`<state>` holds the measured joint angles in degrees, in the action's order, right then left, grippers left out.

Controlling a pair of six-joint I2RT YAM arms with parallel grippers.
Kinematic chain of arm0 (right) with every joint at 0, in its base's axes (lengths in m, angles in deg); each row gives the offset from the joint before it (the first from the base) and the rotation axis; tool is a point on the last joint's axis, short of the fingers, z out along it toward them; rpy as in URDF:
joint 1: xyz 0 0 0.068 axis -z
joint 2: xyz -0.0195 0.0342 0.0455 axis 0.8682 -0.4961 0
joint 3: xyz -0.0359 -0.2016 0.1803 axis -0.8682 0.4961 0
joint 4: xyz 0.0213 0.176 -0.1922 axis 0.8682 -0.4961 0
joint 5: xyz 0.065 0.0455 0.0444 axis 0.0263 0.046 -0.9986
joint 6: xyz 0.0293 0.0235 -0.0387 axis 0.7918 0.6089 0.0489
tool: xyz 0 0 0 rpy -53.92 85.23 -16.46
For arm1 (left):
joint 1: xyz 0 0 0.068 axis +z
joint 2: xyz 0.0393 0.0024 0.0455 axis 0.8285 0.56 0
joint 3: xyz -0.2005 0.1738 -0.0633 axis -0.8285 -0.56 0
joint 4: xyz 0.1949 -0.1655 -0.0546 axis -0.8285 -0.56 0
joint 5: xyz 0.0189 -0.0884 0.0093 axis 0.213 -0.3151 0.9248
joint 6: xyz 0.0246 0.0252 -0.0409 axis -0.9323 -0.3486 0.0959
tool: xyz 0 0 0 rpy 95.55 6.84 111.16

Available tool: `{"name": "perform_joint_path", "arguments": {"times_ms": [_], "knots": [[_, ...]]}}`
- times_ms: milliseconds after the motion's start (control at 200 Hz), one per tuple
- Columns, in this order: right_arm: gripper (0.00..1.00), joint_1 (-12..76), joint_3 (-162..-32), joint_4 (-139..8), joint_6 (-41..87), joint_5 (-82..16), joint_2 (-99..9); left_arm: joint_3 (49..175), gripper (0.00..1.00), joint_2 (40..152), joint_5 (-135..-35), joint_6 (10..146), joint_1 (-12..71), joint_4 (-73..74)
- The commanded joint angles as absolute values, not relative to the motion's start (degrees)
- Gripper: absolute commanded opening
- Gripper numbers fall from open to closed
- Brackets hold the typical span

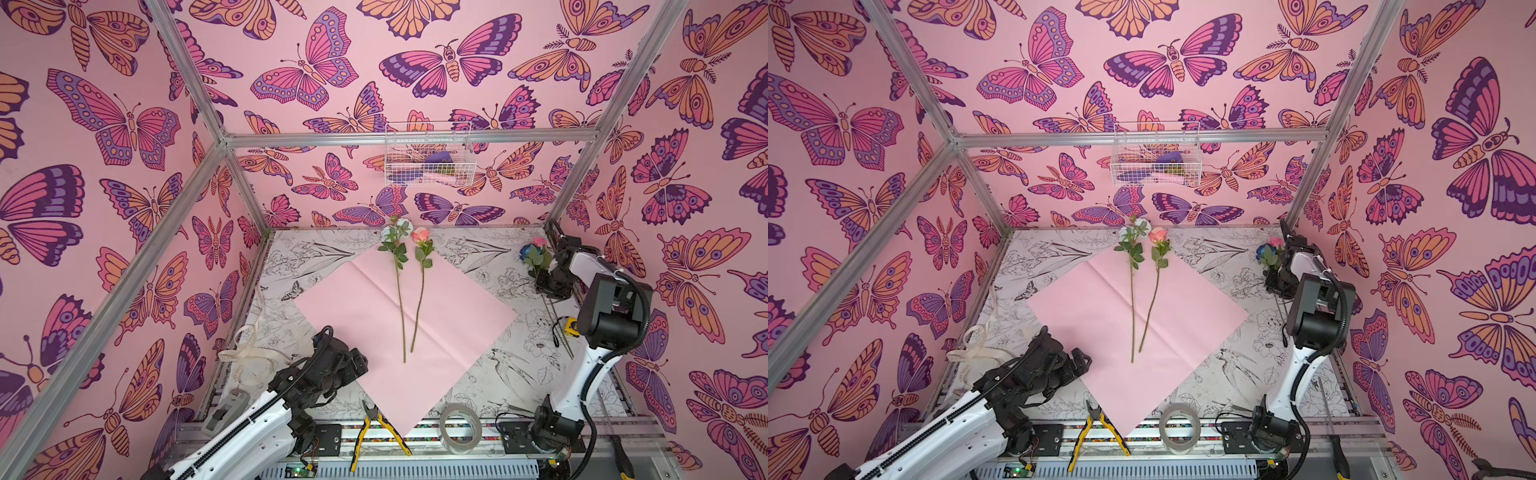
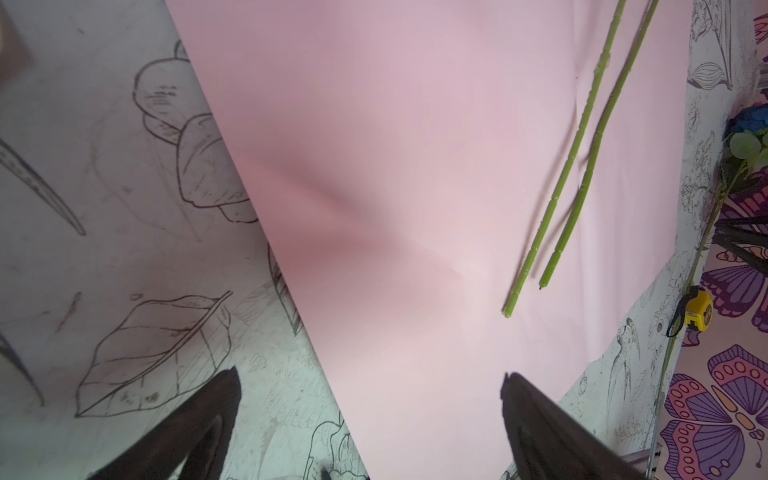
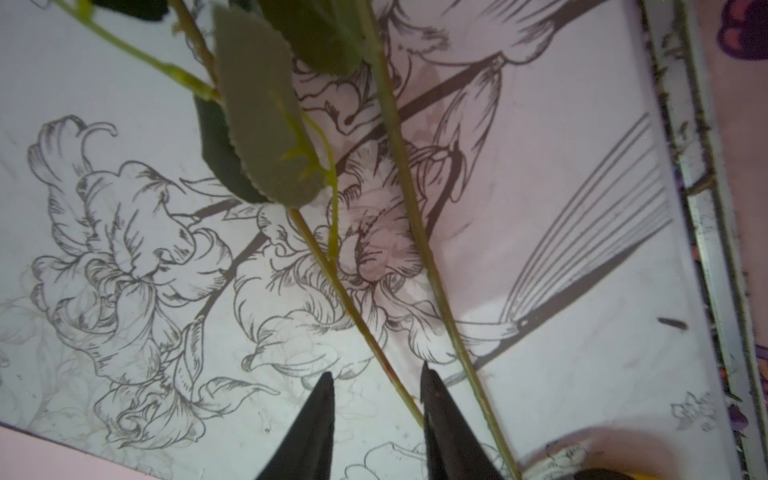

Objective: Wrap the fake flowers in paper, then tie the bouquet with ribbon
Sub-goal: 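Grasp another rose stem with the right gripper near the yellow tape measure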

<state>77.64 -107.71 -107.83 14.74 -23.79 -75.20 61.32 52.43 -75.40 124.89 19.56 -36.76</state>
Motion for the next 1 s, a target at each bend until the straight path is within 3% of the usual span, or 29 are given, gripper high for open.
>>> {"name": "perform_joint_path", "arguments": {"times_ms": [0, 325, 436, 571, 996], "knots": [[0.35, 77.57, -109.43, -109.06, 12.59, -26.87, -77.15, 62.01, 1.0, 51.91, -74.42, 124.54, 19.99, -37.78], [0.15, 76.91, -109.52, -109.4, 12.43, -33.37, -79.33, 62.25, 1.0, 51.81, -74.25, 124.46, 19.91, -37.78], [0.13, 75.95, -109.59, -109.76, 12.14, -33.57, -79.14, 62.27, 1.0, 51.75, -74.25, 124.41, 20.04, -37.82], [0.0, 75.38, -109.77, -109.84, 12.41, -34.7, -78.68, 62.42, 1.0, 52.01, -74.25, 124.36, 20.0, -37.77], [0.0, 64.72, -111.0, -113.49, 15.36, -32.12, -63.11, 62.6, 1.0, 52.01, -73.81, 124.47, 20.0, -37.81]]}}
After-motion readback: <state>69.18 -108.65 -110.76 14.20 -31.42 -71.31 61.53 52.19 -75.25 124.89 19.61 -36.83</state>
